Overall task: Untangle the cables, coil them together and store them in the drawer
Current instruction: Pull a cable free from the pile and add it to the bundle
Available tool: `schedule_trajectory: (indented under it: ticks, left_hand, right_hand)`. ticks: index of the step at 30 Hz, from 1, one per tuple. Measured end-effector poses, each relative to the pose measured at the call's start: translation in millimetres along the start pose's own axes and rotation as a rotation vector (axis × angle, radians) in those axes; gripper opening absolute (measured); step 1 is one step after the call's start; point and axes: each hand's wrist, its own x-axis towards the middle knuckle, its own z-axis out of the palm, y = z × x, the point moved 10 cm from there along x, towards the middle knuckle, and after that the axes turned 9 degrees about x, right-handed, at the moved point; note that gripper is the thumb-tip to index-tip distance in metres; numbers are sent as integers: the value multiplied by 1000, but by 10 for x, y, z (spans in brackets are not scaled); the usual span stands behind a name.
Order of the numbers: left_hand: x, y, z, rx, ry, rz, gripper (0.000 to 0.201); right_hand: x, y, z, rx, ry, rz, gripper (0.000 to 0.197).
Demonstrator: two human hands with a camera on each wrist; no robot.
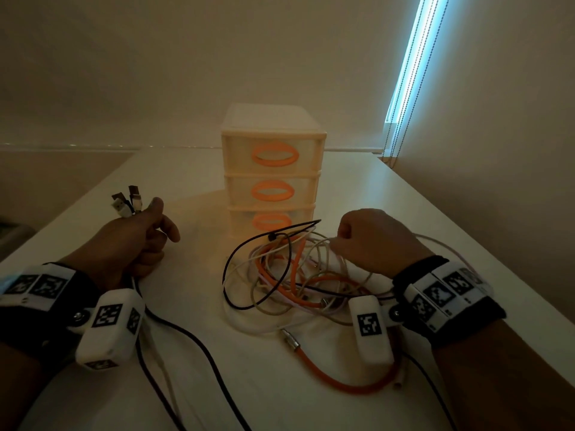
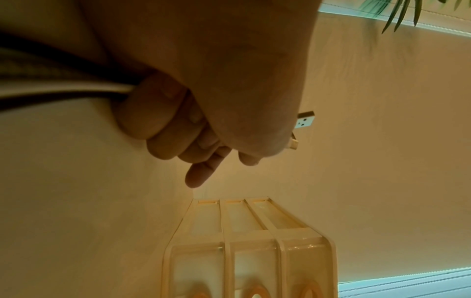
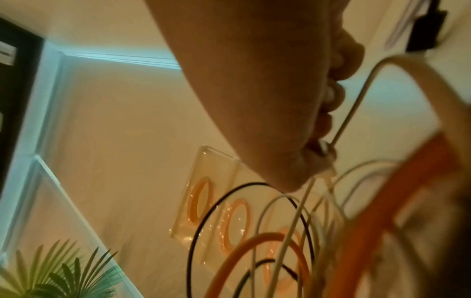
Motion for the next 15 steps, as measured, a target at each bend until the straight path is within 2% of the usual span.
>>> schedule_trajectory:
  ticks: [2,5,7,9,12,15]
  left_hand:
    - [0,-3,-7,-12,1,4,65]
    - [3,-6,-19,-21,18,15,65]
    - [7,-9,-19,-24,19,23,65]
    - [11,-10,-13,-33,10,36,65]
    - [7,-4,-20,-41,14,51,65]
    - [-82,109,32,-56,6,100,62]
  right_hand:
    - [-18,-59,-316,119,230,-74,18]
    - [-239,-17,-917,599,729,-193,12]
    - [-355,69,-1093,867,893,-213,9]
    - [-341,-19,-1073,799,858,-232,7]
    - [-221,-257,-802,661,644,-259,7]
    - [-192,-512,-645,696,523,-300,8]
